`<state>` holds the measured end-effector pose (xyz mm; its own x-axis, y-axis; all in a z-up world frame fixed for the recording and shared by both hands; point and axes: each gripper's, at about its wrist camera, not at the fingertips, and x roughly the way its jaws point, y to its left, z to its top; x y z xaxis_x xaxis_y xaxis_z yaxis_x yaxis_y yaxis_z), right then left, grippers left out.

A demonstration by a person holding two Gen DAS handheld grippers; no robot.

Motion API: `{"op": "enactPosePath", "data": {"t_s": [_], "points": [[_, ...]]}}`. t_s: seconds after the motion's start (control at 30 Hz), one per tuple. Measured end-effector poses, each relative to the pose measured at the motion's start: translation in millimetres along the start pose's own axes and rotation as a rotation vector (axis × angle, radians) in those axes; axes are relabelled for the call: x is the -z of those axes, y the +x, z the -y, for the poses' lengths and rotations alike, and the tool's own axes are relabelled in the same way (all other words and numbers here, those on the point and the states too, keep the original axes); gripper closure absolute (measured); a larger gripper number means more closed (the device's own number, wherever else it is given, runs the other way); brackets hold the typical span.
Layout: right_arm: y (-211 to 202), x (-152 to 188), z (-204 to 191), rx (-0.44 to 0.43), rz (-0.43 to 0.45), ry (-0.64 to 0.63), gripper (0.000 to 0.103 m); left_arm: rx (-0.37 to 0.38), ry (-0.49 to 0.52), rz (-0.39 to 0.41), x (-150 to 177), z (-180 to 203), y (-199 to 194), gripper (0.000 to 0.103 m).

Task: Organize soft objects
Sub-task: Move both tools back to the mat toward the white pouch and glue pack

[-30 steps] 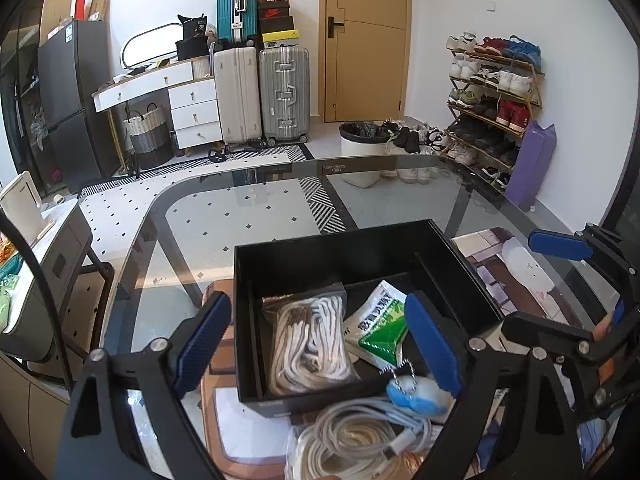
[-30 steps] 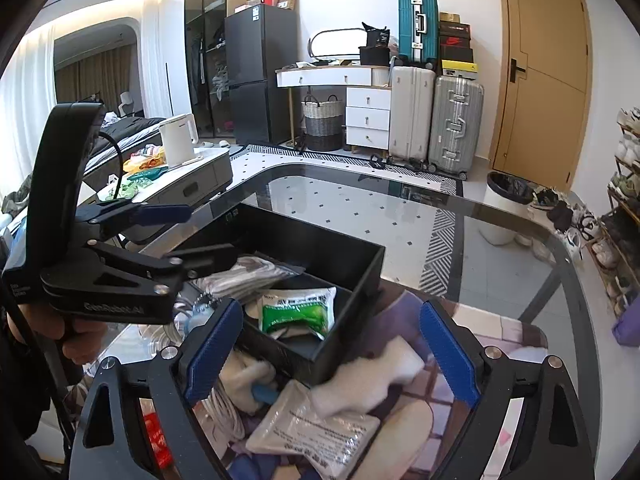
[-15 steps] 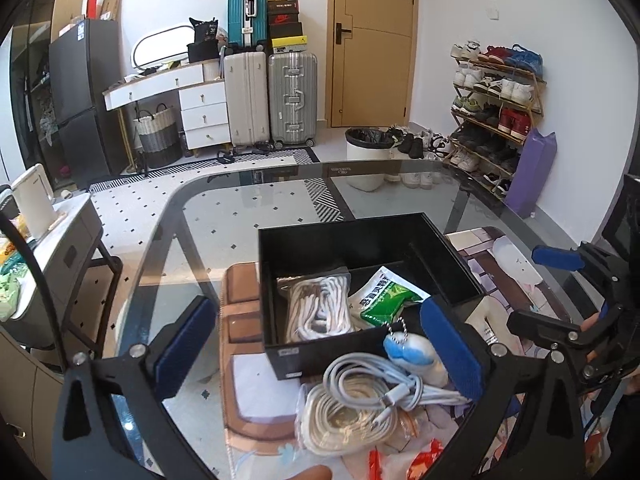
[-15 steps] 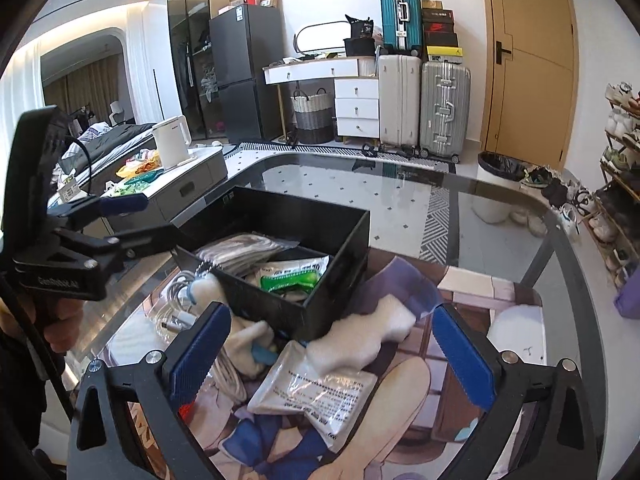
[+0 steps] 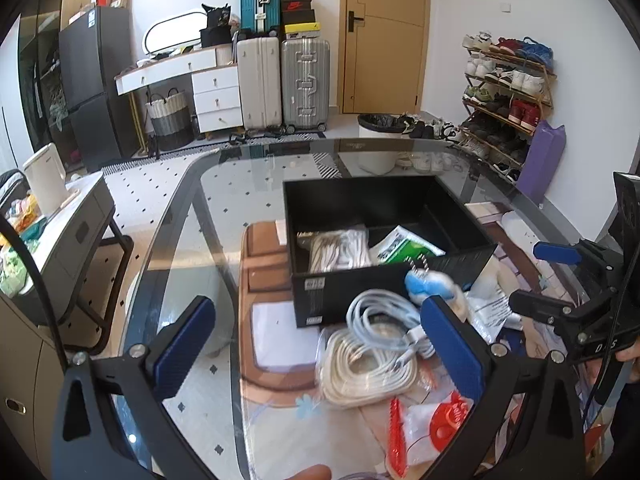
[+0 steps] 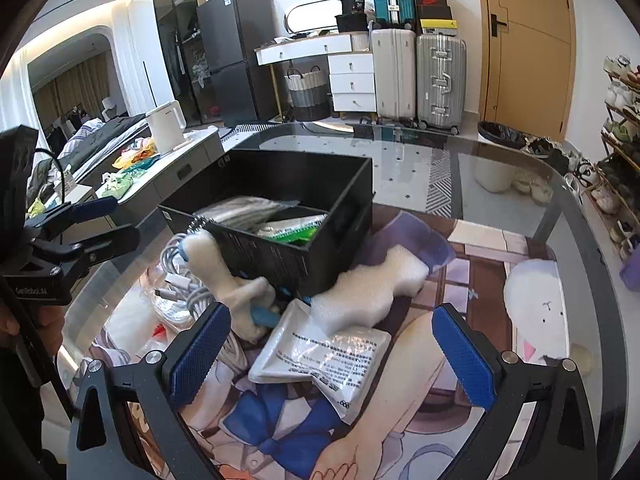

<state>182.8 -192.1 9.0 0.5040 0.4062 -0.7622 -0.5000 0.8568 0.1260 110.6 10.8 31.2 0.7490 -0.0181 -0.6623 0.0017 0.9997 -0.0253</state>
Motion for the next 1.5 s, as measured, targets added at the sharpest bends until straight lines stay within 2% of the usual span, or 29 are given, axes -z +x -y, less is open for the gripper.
{"op": "enactPosePath", "data": {"t_s": [0.6, 0.97, 1.5], "points": [[11, 20, 7, 0.008, -0.06, 0.018, 0.001, 0.023, 0.008, -0.08, 25, 7, 12, 0.0], [24, 22, 7, 0.009, -0.113, 0.026, 0.001, 0.03, -0.01, -0.084, 32, 9, -1, 0.0], [54, 18, -7, 0.052, -0.189, 0.007, 0.001, 0.047, 0.037, -0.112, 47, 34, -4, 0.0]]}}
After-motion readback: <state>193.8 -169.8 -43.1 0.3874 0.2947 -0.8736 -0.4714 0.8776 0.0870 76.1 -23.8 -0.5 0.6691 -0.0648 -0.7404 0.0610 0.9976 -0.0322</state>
